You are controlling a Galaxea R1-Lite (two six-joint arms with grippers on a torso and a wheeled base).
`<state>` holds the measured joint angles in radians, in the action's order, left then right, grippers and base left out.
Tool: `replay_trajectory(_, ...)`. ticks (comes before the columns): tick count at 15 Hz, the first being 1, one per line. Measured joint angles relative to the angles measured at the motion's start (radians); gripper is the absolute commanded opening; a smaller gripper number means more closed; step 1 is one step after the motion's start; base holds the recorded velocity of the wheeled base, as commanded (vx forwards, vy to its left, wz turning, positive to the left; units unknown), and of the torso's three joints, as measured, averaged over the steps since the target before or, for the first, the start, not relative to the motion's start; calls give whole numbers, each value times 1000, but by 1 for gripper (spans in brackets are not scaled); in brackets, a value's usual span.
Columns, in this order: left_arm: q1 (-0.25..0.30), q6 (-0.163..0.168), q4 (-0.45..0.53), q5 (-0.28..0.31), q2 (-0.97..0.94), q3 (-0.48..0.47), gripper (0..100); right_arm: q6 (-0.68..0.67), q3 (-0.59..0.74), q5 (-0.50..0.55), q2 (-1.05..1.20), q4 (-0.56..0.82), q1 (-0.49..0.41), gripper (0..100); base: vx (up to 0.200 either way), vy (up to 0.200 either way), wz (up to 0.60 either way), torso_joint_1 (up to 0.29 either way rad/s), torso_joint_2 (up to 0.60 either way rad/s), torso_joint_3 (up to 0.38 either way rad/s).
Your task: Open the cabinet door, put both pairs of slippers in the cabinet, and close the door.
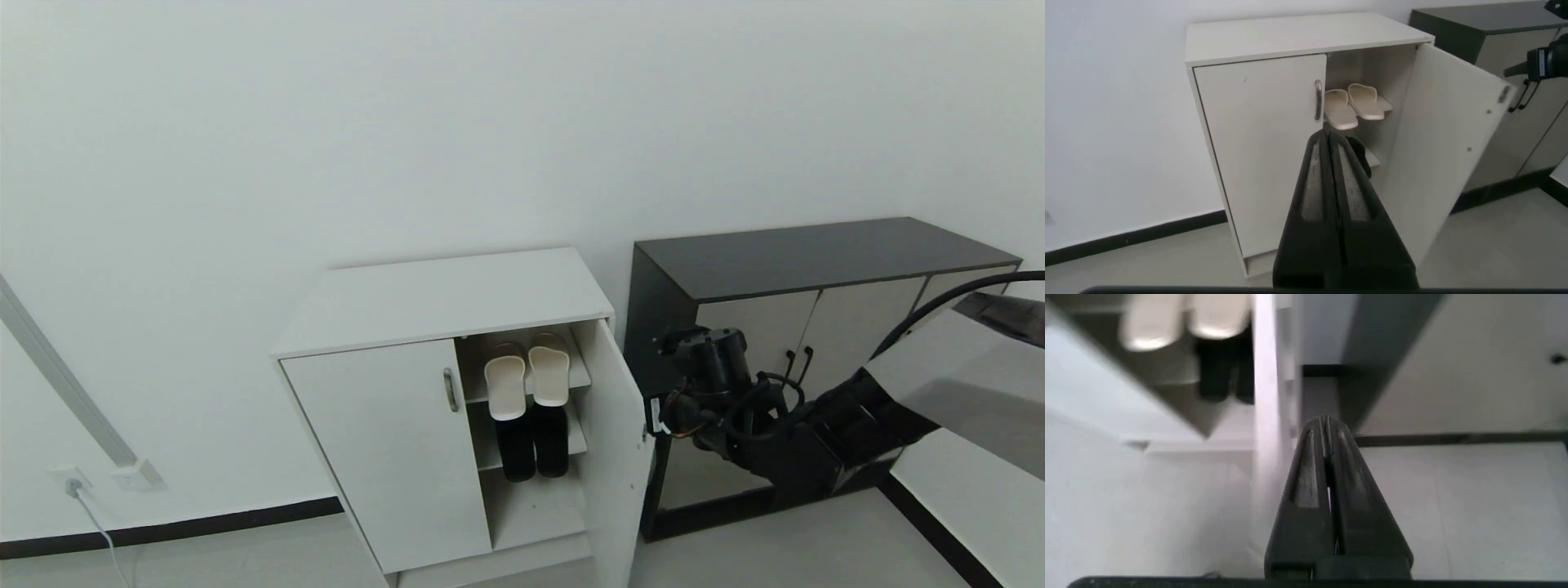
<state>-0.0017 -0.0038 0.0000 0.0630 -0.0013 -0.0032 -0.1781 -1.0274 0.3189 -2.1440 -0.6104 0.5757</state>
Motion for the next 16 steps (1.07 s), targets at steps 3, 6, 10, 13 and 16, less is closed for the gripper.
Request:
replay_trajectory(3,0,0,0,0,0,0,0,-7,48,-8,45,-10,56,0,0,0,0,0,0,0)
replay_trajectory(6,0,0,0,0,0,0,0,5,89,-25,68,-71,67,0,0,0,0,0,0,0)
replay_trajectory(10,0,0,0,0,0,0,0,11,103,-26,77,-73,73,0,0,0,0,0,0,0)
replay_trajectory(13,0,0,0,0,0,0,0,11,110,-26,79,-73,84,0,0,0,600,-2,-2,4)
replay_trajectory(16,-1,0,0,-1,0,0,0,10,119,-27,81,-73,96,0,0,0,600,9,9,-1)
